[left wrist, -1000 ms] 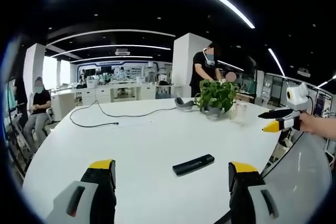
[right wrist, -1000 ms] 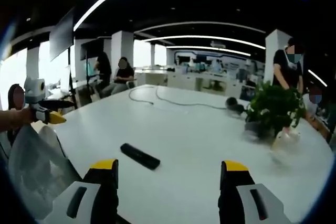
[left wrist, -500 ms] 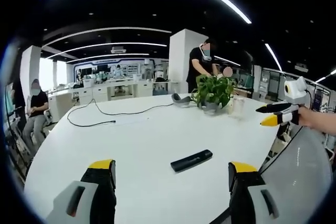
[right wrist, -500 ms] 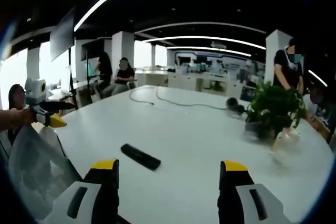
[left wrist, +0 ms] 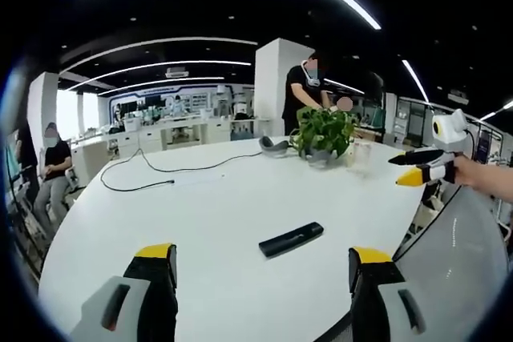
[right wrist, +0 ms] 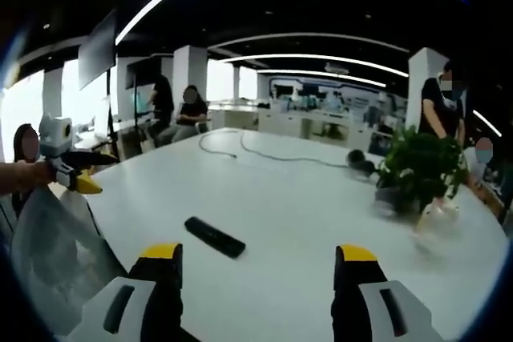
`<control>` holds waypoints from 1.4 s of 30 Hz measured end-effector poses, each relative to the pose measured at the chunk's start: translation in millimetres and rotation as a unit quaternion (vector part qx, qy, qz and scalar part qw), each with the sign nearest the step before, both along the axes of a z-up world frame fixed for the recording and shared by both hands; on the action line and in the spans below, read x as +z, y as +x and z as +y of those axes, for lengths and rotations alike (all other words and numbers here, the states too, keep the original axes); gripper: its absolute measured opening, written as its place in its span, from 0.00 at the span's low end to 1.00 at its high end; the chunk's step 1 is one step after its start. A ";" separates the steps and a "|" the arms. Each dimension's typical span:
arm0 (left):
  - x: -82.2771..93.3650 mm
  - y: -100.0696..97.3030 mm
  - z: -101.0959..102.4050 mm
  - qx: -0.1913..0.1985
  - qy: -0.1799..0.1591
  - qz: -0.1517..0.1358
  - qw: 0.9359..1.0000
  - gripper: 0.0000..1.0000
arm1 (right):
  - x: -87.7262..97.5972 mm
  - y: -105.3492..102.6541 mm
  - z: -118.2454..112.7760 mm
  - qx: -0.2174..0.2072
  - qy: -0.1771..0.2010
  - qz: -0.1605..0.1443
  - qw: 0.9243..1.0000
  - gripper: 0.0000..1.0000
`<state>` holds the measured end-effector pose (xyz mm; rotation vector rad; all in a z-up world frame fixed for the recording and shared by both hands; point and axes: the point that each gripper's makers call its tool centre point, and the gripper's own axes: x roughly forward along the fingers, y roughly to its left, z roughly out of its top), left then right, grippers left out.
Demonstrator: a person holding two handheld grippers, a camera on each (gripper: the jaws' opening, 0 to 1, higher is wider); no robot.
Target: Press the specified remote control buttons in sequence, fully releasing each button before pressing the next.
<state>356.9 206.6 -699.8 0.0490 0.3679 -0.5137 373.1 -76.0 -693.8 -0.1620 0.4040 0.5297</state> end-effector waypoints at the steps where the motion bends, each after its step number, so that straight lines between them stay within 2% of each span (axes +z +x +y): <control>1: 1.3 -0.2 -0.6 -0.001 -0.010 0.001 1.000 0.93 | 0.3 -0.6 -0.5 0.000 -0.002 -0.002 1.000 0.75; 6: 2.7 1.1 2.8 0.009 -0.024 0.000 1.000 0.93 | 3.2 1.9 -3.0 -0.005 0.017 -0.002 1.000 0.75; 15: 2.8 1.6 1.5 0.007 -0.025 0.000 1.000 0.92 | -0.6 2.8 -0.8 0.000 0.010 0.005 1.000 0.75; 17: 1.2 1.2 0.4 0.004 -0.027 0.004 1.000 0.92 | -5.0 2.1 2.4 0.009 0.000 0.012 1.000 0.75; 20: -5.7 0.6 -1.4 0.002 -0.038 0.023 0.999 0.93 | -13.2 2.5 3.6 0.022 -0.033 0.022 0.999 0.75; 22: -9.7 -1.3 -5.1 -0.002 -0.047 0.035 0.998 0.93 | -18.7 1.6 7.1 0.033 -0.039 0.026 0.998 0.75; 23: -10.9 -1.7 -5.8 -0.004 -0.045 0.039 0.998 0.93 | -24.4 -3.1 6.3 0.034 -0.043 0.044 0.998 0.75; 25: -12.7 -1.8 -5.6 -0.004 -0.034 0.040 0.999 0.93 | -23.0 -1.4 4.4 0.032 -0.050 0.035 0.998 0.75; 29: -14.5 -4.6 -9.1 -0.014 -0.030 0.045 0.998 0.93 | -18.9 -0.3 3.5 0.027 -0.034 0.031 0.999 0.74; 31: -14.2 -7.1 -17.3 -0.032 -0.025 0.047 0.998 0.94 | -18.8 0.9 -0.8 0.018 -0.037 0.030 0.999 0.74; 36: -21.2 -15.2 -37.0 -0.093 0.026 0.057 0.994 0.94 | -11.9 3.1 -8.2 -0.003 -0.013 0.020 1.000 0.73; 42: -32.1 -14.1 -35.2 -0.117 0.040 0.081 0.989 0.95 | -8.2 4.6 -14.7 -0.025 0.016 0.020 0.999 0.72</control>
